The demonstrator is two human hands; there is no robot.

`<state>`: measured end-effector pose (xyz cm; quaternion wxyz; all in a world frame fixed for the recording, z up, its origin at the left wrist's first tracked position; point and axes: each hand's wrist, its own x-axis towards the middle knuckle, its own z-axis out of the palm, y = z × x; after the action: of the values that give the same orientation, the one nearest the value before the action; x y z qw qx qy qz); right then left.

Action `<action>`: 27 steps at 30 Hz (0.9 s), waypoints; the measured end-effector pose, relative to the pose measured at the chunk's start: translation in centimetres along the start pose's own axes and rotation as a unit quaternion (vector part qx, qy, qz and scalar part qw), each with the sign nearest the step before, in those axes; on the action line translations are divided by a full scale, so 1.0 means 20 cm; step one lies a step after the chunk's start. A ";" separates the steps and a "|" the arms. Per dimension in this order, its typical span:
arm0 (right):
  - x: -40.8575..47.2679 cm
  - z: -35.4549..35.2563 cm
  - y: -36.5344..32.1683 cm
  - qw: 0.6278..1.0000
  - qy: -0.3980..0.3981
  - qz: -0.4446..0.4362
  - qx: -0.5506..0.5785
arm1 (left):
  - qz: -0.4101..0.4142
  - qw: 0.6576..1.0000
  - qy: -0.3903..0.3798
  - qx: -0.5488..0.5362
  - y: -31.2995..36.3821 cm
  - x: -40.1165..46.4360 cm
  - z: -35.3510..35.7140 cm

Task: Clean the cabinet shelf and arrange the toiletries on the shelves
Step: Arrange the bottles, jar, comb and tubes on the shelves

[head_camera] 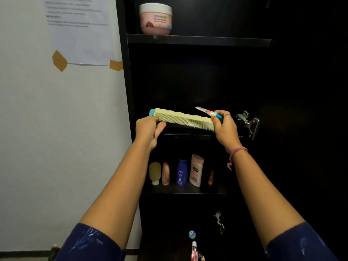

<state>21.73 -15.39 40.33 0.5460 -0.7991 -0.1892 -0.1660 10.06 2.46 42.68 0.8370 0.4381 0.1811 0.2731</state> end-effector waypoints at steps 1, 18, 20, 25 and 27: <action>0.02 0.01 0.01 1.000 -0.005 0.003 0.000 | -0.003 1.000 -0.003 0.005 0.01 0.01 0.00; 0.16 0.07 0.01 0.977 -0.149 -0.055 -0.139 | 0.131 0.836 0.054 0.530 -0.02 0.21 -0.05; 0.17 0.08 0.00 0.976 -0.153 -0.052 -0.144 | 0.122 0.830 0.040 0.543 -0.01 0.20 -0.04; 0.16 0.11 0.00 0.973 -0.146 -0.058 -0.166 | 0.112 0.803 0.026 0.585 -0.02 0.18 -0.04; 0.15 0.11 0.01 0.977 -0.133 -0.056 -0.159 | 0.117 0.792 0.023 0.599 -0.03 0.17 -0.04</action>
<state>24.57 -12.92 40.85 0.3718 -0.8787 -0.2758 -0.1168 12.48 4.77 41.43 0.3645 0.8632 0.2745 0.2159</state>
